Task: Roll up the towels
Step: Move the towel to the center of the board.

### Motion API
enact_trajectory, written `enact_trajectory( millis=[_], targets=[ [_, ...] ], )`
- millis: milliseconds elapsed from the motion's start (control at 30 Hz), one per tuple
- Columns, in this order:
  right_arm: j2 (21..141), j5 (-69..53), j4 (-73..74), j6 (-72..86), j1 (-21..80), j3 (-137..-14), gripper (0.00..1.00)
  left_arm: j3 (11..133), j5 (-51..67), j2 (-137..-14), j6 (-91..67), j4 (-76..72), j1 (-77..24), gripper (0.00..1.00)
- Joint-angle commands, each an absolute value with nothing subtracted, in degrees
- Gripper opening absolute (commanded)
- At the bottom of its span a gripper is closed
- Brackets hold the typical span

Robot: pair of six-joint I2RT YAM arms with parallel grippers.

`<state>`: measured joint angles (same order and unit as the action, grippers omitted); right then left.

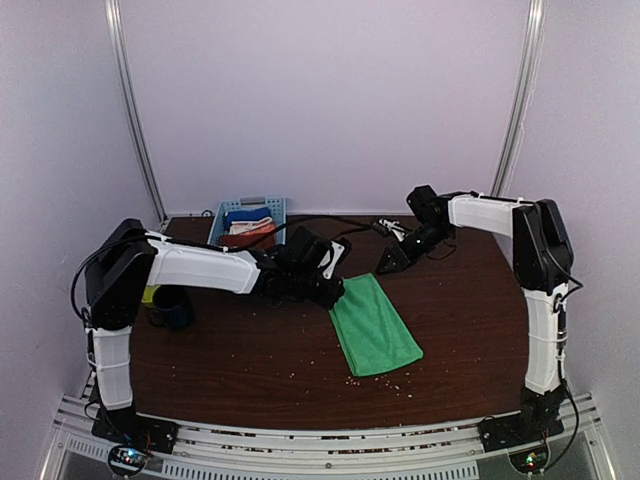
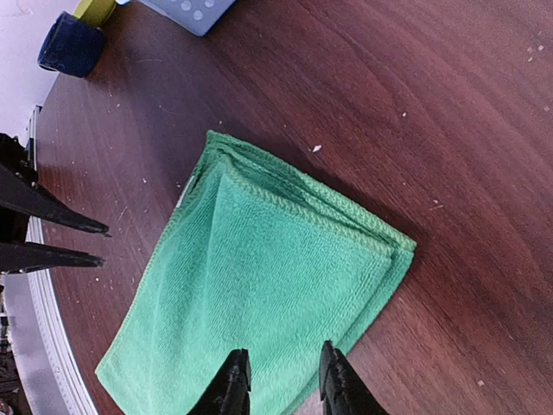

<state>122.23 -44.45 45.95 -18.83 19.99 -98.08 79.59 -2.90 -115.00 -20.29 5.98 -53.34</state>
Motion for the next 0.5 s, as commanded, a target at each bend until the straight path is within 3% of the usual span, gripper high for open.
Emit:
enact_trajectory(
  millis=[0,200,467],
  targets=[
    [128.05,-48.68,43.99,-13.59,21.64,-101.57,0.29,81.98,0.63,-120.16,-28.98,-4.69,-49.74,0.16],
    [134.37,-47.31,43.04,-11.82,21.71,-104.40,0.27,83.98,5.20,-127.42,-31.81,-6.74,-47.33,0.16],
    [131.46,-39.22,35.82,-4.13,20.91,-95.55,0.26,84.65,2.12,-129.36,-30.71,-0.19,-43.95,0.15]
  ],
)
